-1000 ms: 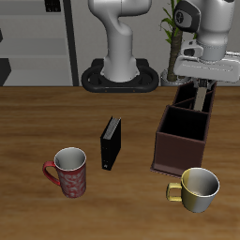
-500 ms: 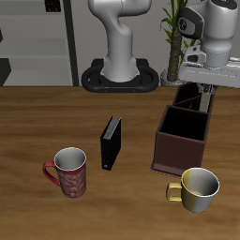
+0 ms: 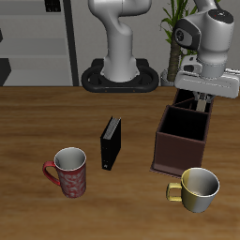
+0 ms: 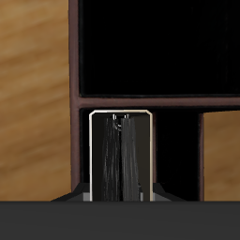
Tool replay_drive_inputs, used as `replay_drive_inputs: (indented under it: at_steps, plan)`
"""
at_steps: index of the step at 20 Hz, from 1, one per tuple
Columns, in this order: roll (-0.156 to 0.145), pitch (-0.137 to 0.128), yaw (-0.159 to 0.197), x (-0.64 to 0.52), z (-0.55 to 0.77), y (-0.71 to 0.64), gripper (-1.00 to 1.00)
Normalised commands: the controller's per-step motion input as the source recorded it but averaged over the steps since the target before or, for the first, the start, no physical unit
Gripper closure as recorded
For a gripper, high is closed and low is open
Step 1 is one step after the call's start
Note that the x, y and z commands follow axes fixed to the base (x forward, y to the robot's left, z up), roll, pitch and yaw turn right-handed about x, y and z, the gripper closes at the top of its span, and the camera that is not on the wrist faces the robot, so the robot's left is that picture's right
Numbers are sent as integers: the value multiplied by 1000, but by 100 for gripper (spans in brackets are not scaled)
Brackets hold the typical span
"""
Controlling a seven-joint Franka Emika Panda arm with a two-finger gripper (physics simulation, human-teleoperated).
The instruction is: Place the yellow book into the left desk caddy's back compartment
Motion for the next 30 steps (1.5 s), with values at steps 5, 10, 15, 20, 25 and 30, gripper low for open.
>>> replay_drive_inputs:
  at_steps: [5, 10, 15, 20, 25, 30]
  plan:
    - [-8, 14, -12, 77, -205, -39, 100]
    - [29, 52, -33, 155, -296, 3, 100]
    - [12, 64, 1, 184, -342, -33, 100]
    - [-4, 60, -8, 11, -154, -162, -100]
    - [-2, 32, -17, 3, -72, -79, -100]
    - [-15, 8, -18, -40, -38, -73, -100]
